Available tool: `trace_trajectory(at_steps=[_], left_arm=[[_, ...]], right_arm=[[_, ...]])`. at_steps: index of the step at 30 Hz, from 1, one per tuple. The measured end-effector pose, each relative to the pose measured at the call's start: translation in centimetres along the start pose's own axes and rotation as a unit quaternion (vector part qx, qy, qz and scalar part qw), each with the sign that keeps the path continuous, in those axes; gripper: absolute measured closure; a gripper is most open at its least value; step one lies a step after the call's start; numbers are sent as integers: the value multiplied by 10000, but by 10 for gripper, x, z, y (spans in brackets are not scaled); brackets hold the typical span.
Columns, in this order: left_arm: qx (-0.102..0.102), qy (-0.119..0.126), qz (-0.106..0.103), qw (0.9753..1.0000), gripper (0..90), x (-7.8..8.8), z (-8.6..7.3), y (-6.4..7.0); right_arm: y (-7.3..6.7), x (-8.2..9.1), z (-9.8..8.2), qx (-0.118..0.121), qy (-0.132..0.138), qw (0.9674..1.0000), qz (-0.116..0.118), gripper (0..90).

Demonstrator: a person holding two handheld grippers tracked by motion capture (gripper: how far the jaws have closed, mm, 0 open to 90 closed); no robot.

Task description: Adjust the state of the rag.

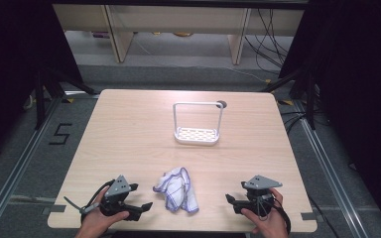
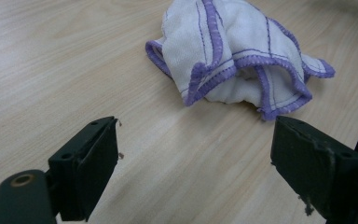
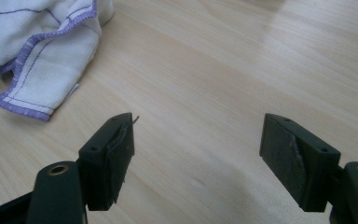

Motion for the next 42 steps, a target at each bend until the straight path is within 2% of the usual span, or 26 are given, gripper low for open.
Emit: trace_trajectory(at_steps=[1, 4, 6, 8, 9, 13, 16, 18, 20, 22, 25, 27, 28, 29, 30, 31, 32, 33, 34, 35, 36, 37, 40, 42], left_arm=[[15, 11, -11, 10000, 147, 0, 0, 0], [73, 58, -7, 10000, 147, -1, 0, 0], [24, 2, 75, 10000, 147, 0, 0, -1], [88, 52, 86, 9999, 147, -1, 1, -1], [43, 9, 100, 9999, 147, -1, 1, -1], [146, 135, 53, 9998, 155, -4, 4, -1], [159, 115, 22, 9998, 180, -7, 5, 1], [98, 96, -9, 9999, 191, -9, 8, 2], [74, 145, -23, 9999, 230, -12, 11, 4], [136, 153, -44, 9998, 249, -15, 12, 5], [86, 152, -91, 9998, 297, -17, 14, 5], [92, 191, -129, 9997, 356, -19, 17, 8], [59, 204, -123, 9997, 376, -21, 19, 8], [-23, 188, -108, 9998, 395, -23, 20, 8], [-23, 188, -108, 9998, 430, -23, 20, 8], [-258, 58, 56, 9996, 484, -26, 20, 8], [-260, 103, 62, 9996, 530, -28, 21, 9], [-344, 75, 56, 9994, 612, -28, 22, 9], [-344, 75, 56, 9994, 680, -28, 22, 9], [-589, 186, 83, 9981, 772, -26, 25, 9], [-589, 186, 83, 9981, 823, -26, 25, 9], [-766, 262, 141, 9966, 847, -23, 30, 10], [-700, 452, 23, 9965, 862, -17, 36, 12], [-679, 492, 35, 9965, 863, -15, 37, 12]], right_arm=[[1, -1, 0, 113, 49, 9999, -17, 270], [-3, 0, 2, -64, 29, 10000, -21, 276], [-2, -1, 3, 61, 59, 10000, -24, 288], [-4, 0, 4, -10, 52, 10000, -32, 293], [-3, -1, 4, 152, 107, 9998, -32, 297], [-7, 0, 8, 85, 160, 9998, -62, 313], [-10, 0, 10, 167, 165, 9997, -62, 322], [-14, -2, 12, 200, 151, 9997, -38, 326], [-19, -3, 17, 319, 253, 9992, 59, 334], [-22, -3, 20, 375, 309, 9988, 65, 335], [-30, -6, 24, 387, 364, 9984, 176, 335], [-33, -8, 26, 473, 347, 9980, 246, 335], [-36, -8, 27, 406, 316, 9982, 292, 335], [-38, -10, 28, 527, 372, 9972, 391, 335], [-38, -10, 28, 527, 372, 9972, 391, 335], [-41, -11, 29, 548, 301, 9973, 386, 334], [-41, -13, 29, 576, 310, 9971, 387, 334], [-41, -14, 29, 653, 312, 9967, 355, 333], [-41, -14, 29, 653, 312, 9967, 355, 333], [-43, -14, 30, 606, 287, 9968, 434, 334], [-43, -14, 30, 606, 287, 9968, 434, 334], [-43, -15, 31, 590, 275, 9970, 427, 335], [-48, -19, 35, 676, 324, 9961, 468, 338], [-52, -21, 36, 724, 291, 9956, 510, 338]])
Point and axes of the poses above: each handheld gripper's, and its own axes: x roughly backward along the jaws, z roughly out of its top, y roughly to its right, the point moved 4 cm from there along -x, roughly forward along the jaws, and after that the axes turned 15 degrees about x, right-handed, at the moved point
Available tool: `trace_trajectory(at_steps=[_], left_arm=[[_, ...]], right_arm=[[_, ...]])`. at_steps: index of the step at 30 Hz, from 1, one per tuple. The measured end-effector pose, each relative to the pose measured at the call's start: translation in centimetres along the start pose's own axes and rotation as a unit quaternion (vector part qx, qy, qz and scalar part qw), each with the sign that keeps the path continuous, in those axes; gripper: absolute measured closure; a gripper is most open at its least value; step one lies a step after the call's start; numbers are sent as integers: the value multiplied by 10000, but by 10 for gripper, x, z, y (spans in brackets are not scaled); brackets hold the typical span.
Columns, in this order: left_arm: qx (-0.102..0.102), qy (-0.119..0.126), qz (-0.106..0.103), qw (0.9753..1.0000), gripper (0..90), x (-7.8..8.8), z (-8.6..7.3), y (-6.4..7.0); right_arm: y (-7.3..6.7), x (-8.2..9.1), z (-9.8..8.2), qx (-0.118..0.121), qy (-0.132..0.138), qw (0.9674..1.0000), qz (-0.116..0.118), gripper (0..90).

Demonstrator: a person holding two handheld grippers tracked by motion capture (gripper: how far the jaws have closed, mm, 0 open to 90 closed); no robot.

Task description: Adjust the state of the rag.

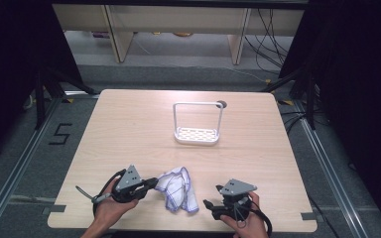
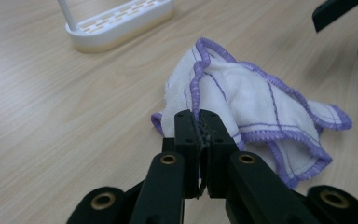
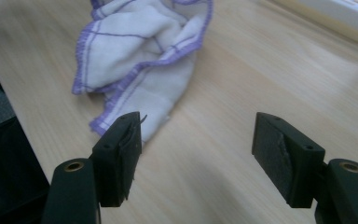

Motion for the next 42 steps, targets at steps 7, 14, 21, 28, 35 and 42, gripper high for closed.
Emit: trace_trajectory(at_steps=[7, 14, 21, 28, 35, 42], left_arm=[[130, 105, -23, 9999, 863, 7, 5, -8], [189, 74, -51, 9998, 861, 6, 3, -9], [281, 143, -59, 9995, 860, 11, 3, -13], [386, 212, -203, 9988, 862, 22, 11, -9], [528, 342, -504, 9967, 862, 41, 26, -8], [836, 284, -559, 9945, 862, 43, 39, -23]], right_arm=[[-31, -24, 16, 330, -70, 9986, 413, 360], [-46, -45, 19, 685, -354, 9955, 549, 533], [-35, -37, 19, 702, -128, 9951, 687, 884], [-11, -7, 32, 634, 215, 9964, 527, 898], [18, 42, 48, 755, 569, 9955, 92, 900], [60, 57, 50, 213, 670, 9975, 22, 900]])
Point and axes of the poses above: each handheld gripper's, and its own axes: x roughly backward along the jaws, z roughly out of its top, y roughly to its right, the point moved 4 cm from there along -x, roughly forward along the jaws, and after that the axes turned 15 degrees about x, right-handed, at the moved point
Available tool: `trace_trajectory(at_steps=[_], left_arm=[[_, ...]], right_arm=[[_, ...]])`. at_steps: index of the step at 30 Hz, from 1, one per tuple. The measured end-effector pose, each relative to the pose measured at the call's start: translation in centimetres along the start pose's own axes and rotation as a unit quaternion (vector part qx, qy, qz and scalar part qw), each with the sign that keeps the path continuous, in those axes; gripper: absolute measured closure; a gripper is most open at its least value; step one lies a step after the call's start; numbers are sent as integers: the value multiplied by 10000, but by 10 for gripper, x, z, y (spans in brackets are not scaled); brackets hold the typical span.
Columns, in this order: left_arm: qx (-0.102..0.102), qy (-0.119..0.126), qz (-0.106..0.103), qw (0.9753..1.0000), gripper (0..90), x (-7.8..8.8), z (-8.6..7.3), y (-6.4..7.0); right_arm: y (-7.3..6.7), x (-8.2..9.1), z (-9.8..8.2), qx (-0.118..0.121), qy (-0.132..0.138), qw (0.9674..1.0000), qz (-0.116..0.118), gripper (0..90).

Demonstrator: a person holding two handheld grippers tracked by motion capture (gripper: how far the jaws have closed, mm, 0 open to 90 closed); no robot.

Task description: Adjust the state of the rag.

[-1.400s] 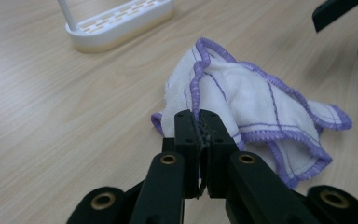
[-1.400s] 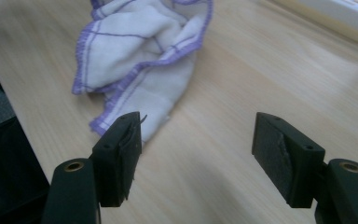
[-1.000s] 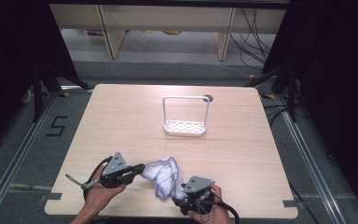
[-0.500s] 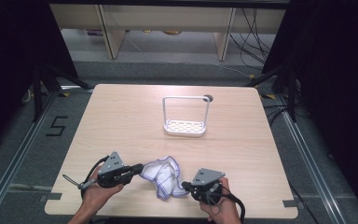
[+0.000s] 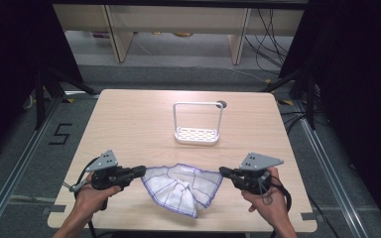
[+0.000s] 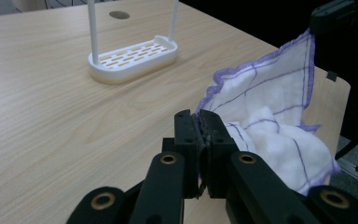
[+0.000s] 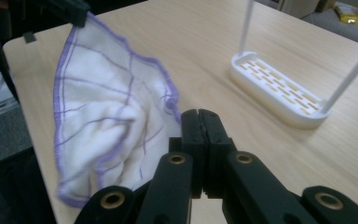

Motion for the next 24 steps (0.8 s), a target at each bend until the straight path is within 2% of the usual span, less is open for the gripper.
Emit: trace_trajectory(at_steps=[2, 5, 6, 7, 9, 11, 12, 13, 14, 15, 16, 17, 19, 20, 21, 22, 23, 24], left_arm=[[86, -106, 135, 9998, 862, -11, 4, -15], [268, -254, 206, 9991, 861, -31, 4, -36], [268, -254, 206, 9991, 861, -31, 4, -36], [242, -393, 342, 9983, 860, -45, 2, -47], [263, -432, 389, 9980, 860, -50, 1, -51], [357, -521, 468, 9969, 860, -64, -1, -62], [324, -599, 506, 9964, 860, -70, -2, -66], [280, -607, 666, 9955, 859, -78, -3, -71], [280, -607, 666, 9955, 858, -78, -3, -71], [108, -733, 837, 9937, 858, -79, -2, -76], [137, -659, 896, 9937, 853, -83, -1, -78], [28, -717, 988, 9925, 846, -87, -1, -82], [-78, -853, 1032, 9910, 794, -91, -3, -83], [21, -806, 1083, 9908, 720, -91, -4, -82], [50, -810, 1113, 9905, 623, -90, -3, -82], [49, -763, 1122, 9907, 596, -87, -3, -79], [-1, -703, 1133, 9911, 578, -82, -2, -75], [-1, -703, 1133, 9911, 538, -82, -2, -75]], right_arm=[[14, -4, -2, 98, -63, 9999, -104, 900], [40, -18, -10, -146, -238, 9993, -227, 900], [40, -18, -10, -146, -238, 9993, -227, 900], [57, -32, -18, -183, -435, 9985, -290, 900], [60, -37, -21, -247, -531, 9979, -277, 900], [66, -52, -28, -408, -821, 9953, -317, 900], [71, -58, -33, -308, -985, 9942, -314, 900], [78, -72, -41, -274, -1225, 9912, -420, 900], [78, -72, -41, -274, -1225, 9912, -420, 900], [81, -78, -44, -268, -1179, 9915, -491, 900], [84, -83, -48, -290, -1341, 9896, -429, 900], [89, -94, -52, -219, -1339, 9893, -539, 900], [91, -102, -55, -165, -1500, 9874, -484, 898], [92, -106, -56, -95, -1442, 9881, -529, 890], [92, -106, -56, -99, -1516, 9872, -490, 873], [91, -105, -56, -138, -1509, 9871, -509, 844], [92, -102, -54, -114, -1460, 9871, -644, 732], [92, -102, -54, -114, -1460, 9871, -644, 732]])
Point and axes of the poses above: each handheld gripper's, and its own axes: x roughly backward along the jaws, z roughly out of its top, y roughly to its right, the point moved 4 cm from there along -x, roughly forward along the jaws, and after that the axes turned 15 degrees about x, right-handed, at the moved point
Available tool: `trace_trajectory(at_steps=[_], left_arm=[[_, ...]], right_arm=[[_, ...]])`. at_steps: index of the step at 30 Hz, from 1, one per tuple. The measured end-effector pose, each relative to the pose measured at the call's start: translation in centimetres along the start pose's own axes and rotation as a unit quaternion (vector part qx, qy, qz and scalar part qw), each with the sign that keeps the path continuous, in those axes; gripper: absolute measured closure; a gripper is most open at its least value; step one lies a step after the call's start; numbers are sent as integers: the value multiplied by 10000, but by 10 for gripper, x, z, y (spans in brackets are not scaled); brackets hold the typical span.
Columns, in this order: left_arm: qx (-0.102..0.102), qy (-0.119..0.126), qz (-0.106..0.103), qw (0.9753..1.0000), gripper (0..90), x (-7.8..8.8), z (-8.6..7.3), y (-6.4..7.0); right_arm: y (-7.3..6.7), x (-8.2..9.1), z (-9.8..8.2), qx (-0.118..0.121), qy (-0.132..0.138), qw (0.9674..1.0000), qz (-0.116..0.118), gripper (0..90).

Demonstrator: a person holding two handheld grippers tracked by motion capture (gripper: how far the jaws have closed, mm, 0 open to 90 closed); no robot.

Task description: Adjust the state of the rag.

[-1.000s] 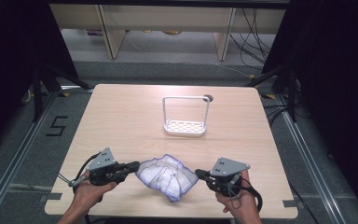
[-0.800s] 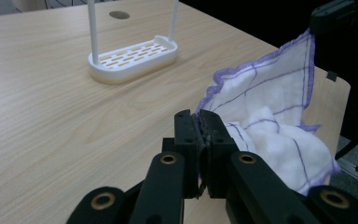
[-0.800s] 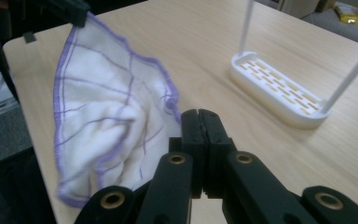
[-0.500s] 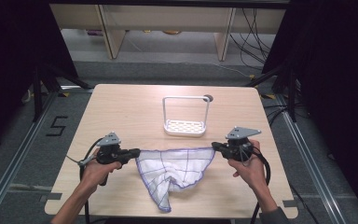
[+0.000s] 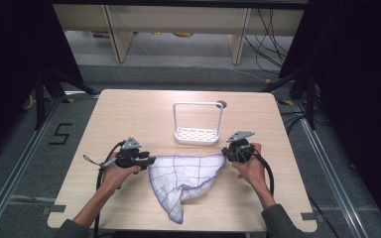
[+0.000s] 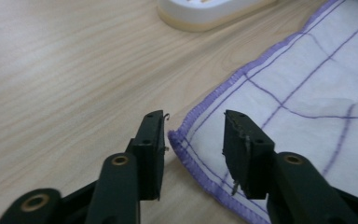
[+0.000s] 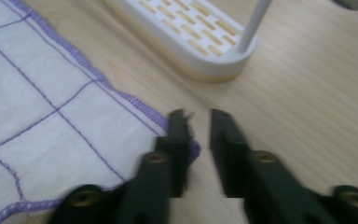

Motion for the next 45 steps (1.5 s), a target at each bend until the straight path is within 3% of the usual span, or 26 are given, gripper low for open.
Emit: trace_trajectory(at_steps=[1, 3, 4, 6, 7, 8, 9, 10, 11, 13, 14, 15, 17, 18, 20, 22, 25, 30, 31, 32, 33, 34, 36, 40, 43, 45], left_arm=[[62, 140, -9, 9999, 489, 13, 0, 6], [194, 221, -85, 9995, 469, 20, -1, 11], [224, 340, -270, 9988, 463, 37, -8, 24], [236, 337, -437, 9982, 441, 46, -18, 38], [236, 337, -437, 9982, 429, 46, -18, 38], [269, 344, -562, 9975, 429, 51, -26, 48], [261, 263, -697, 9969, 419, 57, -39, 62], [261, 263, -697, 9969, 410, 57, -39, 62], [233, 210, -831, 9960, 403, 61, -53, 78], [244, 229, -888, 9955, 381, 62, -58, 84], [285, 234, -910, 9952, 381, 63, -62, 90], [354, 182, -1036, 9938, 337, 60, -68, 100], [272, 175, -1027, 9942, 327, 59, -71, 103], [171, 138, -998, 9948, 316, 57, -72, 106], [97, 23, -974, 9952, 307, 51, -75, 110], [27, -27, -945, 9955, 303, 47, -76, 111], [27, -59, -928, 9957, 303, 47, -77, 111], [40, -58, -948, 9955, 300, 46, -77, 112], [42, -50, -949, 9955, 300, 46, -77, 112], [42, -50, -949, 9955, 299, 46, -77, 112], [19, -69, -928, 9957, 299, 47, -77, 110], [45, -28, -910, 9958, 299, 48, -77, 110], [73, 1, -880, 9961, 299, 49, -77, 109], [63, 42, -814, 9967, 301, 51, -76, 108], [60, -28, -970, 9953, 322, 53, -78, 113], [105, 109, -1047, 9944, 344, 52, -80, 121]], right_arm=[[-1, 13, 2, -43, 31, 9999, -100, 641], [-4, 19, 4, -135, 75, 9999, -33, 609], [-15, 38, 7, -255, 254, 9992, 176, 563], [-28, 54, 12, -81, 541, 9979, 351, 540], [-34, 60, 15, -76, 640, 9971, 398, 527], [-34, 60, 15, -76, 640, 9971, 398, 527], [-55, 72, 24, -73, 901, 9926, 809, 517], [-55, 72, 24, -73, 901, 9926, 809, 517], [-74, 78, 30, 67, 1062, 9893, 1001, 505], [-91, 80, 34, 186, 1107, 9868, 1169, 494], [-91, 80, 34, 186, 1107, 9868, 1169, 494], [-108, 79, 35, 309, 1031, 9860, 1276, 493], [-115, 77, 36, 457, 1033, 9846, 1337, 494], [-126, 72, 38, 603, 1000, 9829, 1422, 521], [-131, 69, 39, 649, 945, 9828, 1447, 539], [-146, 59, 42, 896, 860, 9799, 1562, 588], [-151, 47, 43, 1130, 782, 9789, 1513, 593], [-152, 34, 43, 1123, 798, 9783, 1551, 610], [-154, 28, 42, 1227, 770, 9760, 1625, 660], [-154, 28, 42, 1227, 770, 9760, 1625, 660], [-157, 25, 41, 1209, 615, 9782, 1572, 732], [-158, 25, 40, 1217, 644, 9777, 1585, 782], [-157, 26, 39, 1230, 594, 9794, 1487, 863], [-154, 36, 37, 1245, 691, 9774, 1565, 887], [-151, 48, 34, 1151, 756, 9775, 1600, 889], [-149, 53, 34, 1103, 828, 9780, 1566, 889]])
Point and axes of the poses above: each handheld gripper's, and its own axes: x roughly backward along the jaws, z roughly out of its top, y roughly to its right, the point moved 4 cm from there along -x, roughly forward along the jaws, and after that the axes turned 15 degrees about x, right-handed, at the moved point
